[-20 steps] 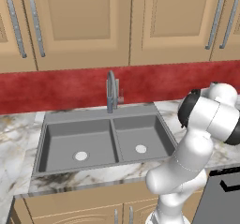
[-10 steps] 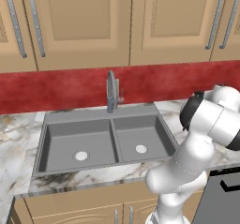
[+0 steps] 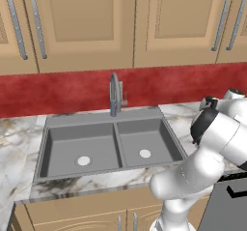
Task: Place the glass cup in the left basin and the mug in the right basin of the sink.
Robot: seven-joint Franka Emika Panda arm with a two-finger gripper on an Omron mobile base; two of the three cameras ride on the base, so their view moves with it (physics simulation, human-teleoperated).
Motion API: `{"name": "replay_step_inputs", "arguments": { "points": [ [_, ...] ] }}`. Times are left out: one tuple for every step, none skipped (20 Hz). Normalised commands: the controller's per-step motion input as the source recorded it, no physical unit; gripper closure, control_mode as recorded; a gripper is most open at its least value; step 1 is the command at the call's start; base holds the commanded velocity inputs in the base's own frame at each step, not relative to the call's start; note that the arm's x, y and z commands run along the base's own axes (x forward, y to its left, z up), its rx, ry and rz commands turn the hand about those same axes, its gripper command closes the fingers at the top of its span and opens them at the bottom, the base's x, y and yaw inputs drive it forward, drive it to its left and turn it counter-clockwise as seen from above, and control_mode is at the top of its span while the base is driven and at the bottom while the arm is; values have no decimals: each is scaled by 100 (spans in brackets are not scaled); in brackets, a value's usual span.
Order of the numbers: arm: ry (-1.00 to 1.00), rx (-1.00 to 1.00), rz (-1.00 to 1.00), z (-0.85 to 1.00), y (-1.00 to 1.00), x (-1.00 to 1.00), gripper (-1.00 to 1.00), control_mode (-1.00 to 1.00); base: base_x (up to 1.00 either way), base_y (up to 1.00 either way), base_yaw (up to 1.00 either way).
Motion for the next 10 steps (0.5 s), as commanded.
{"name": "replay_step_inputs", "arguments": {
  "points": [
    [-3, -2, 0, 15, 12, -21, 100, -100, 0, 0, 0],
    [0, 0, 0, 18, 21, -20, 100, -100, 0, 0, 0],
    [0, 0, 0, 25, 23, -22, 100, -100, 0, 0, 0],
    [0, 0, 0, 26, 24, -25, 100, -100, 0, 0, 0],
    [0, 0, 0, 27, 28, -26, 100, -100, 0, 0, 0],
    [0, -2, 0, 29, 28, -24, 100, -100, 0, 0, 0],
    [0, -5, 0, 30, 28, -19, 100, -100, 0, 0, 0],
    [0, -5, 0, 33, 28, -17, 100, -100, 0, 0, 0],
    [0, -8, 0, 33, 29, -16, 100, -100, 0, 0, 0],
    [0, -11, 0, 40, 29, -15, 100, -100, 0, 0, 0]
  ]
}}
